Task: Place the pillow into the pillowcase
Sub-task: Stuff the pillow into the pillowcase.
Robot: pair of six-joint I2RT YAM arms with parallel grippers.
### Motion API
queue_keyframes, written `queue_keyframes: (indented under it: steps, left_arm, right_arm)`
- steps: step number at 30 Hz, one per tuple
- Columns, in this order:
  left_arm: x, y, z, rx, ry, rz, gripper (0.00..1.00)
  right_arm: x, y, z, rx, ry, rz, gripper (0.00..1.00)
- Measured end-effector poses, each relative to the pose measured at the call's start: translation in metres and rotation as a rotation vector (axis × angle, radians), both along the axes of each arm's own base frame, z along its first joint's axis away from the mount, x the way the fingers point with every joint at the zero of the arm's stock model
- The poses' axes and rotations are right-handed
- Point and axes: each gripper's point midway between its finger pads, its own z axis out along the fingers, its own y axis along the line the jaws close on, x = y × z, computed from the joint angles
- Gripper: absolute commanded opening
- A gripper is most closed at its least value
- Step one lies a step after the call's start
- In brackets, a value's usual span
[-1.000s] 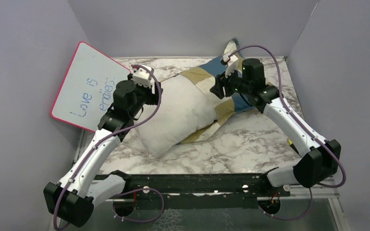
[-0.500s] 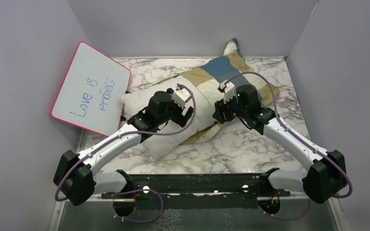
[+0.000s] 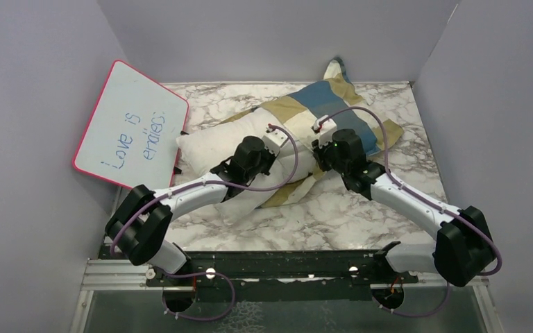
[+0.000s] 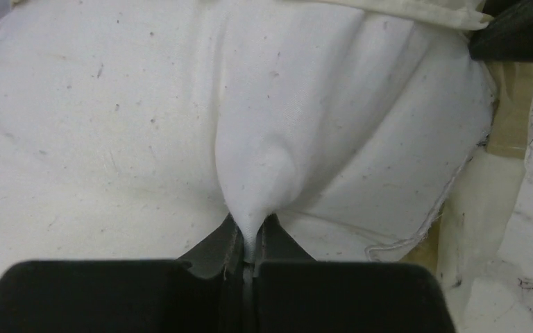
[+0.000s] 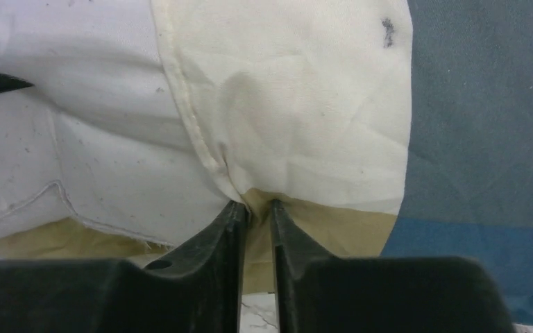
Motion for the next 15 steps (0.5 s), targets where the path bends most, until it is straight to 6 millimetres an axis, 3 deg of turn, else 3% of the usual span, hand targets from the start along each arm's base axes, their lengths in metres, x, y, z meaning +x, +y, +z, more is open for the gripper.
queue_keyframes:
  steps: [2, 7, 15]
  left_arm:
    - [0.004, 0.0, 0.006, -0.038, -0.012, 0.045, 0.0]
    - [0.016, 0.001, 0.015, -0.161, 0.02, 0.187, 0.0]
    - [0.043, 0.001, 0.028, -0.372, 0.085, 0.435, 0.0]
  right_arm:
    - [0.004, 0.001, 0.001, -0.002, -0.016, -0.008, 0.02]
    - [0.005, 0.016, 0.011, 0.053, -0.031, 0.052, 0.01]
    - [-0.013, 0.078, 0.044, 0.307, -0.006, 0.335, 0.0]
